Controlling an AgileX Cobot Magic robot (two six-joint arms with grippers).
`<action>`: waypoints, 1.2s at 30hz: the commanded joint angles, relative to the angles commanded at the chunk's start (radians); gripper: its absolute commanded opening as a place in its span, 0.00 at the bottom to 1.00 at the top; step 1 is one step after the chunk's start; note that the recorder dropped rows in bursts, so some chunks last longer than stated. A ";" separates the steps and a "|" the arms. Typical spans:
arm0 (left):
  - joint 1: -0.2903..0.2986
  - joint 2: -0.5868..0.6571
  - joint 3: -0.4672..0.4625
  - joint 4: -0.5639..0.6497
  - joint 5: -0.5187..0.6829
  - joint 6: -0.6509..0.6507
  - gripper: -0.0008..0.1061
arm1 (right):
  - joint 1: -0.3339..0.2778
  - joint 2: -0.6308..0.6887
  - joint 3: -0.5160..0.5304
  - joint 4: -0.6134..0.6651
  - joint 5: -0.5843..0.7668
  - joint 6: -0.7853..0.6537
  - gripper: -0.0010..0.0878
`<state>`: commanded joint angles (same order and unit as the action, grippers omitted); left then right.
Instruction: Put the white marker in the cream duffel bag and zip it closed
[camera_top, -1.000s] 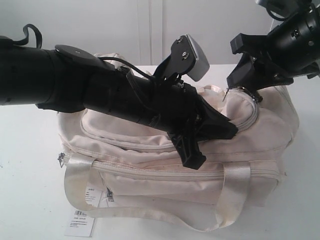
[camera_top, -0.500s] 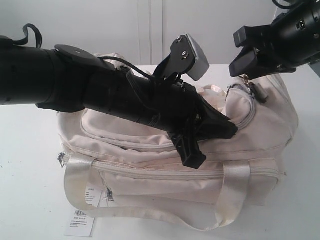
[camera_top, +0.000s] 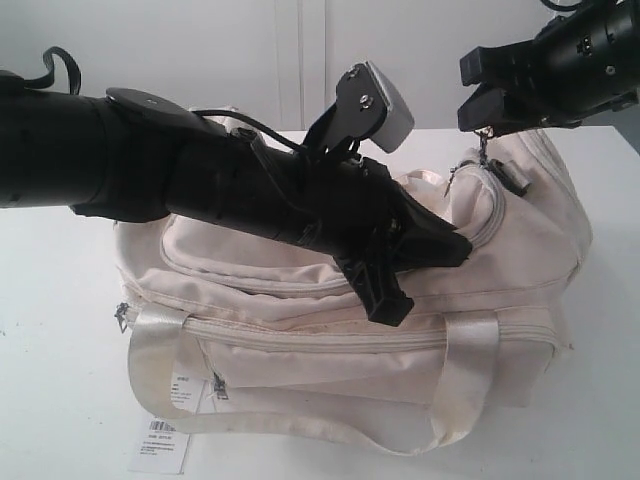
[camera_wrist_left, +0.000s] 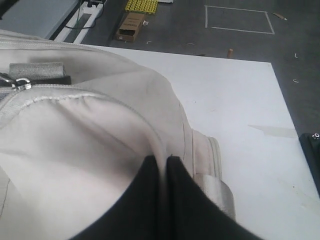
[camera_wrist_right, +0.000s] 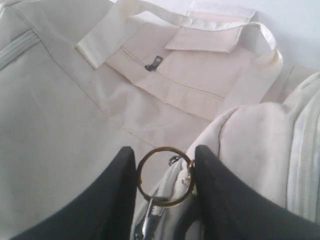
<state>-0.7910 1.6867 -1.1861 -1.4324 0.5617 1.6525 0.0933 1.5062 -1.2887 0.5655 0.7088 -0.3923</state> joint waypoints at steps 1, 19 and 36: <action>0.000 0.000 0.000 0.000 0.000 0.002 0.01 | 0.000 0.004 0.000 0.000 -0.005 0.000 0.01; 0.000 0.000 0.000 0.000 0.010 0.023 0.01 | 0.000 0.091 -0.007 0.004 -0.185 -0.007 0.01; 0.000 0.000 0.000 0.000 0.008 0.023 0.01 | 0.000 0.157 -0.007 0.004 -0.344 -0.034 0.01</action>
<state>-0.7910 1.6867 -1.1861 -1.4324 0.5697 1.6755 0.0933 1.6635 -1.2952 0.5691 0.3646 -0.4258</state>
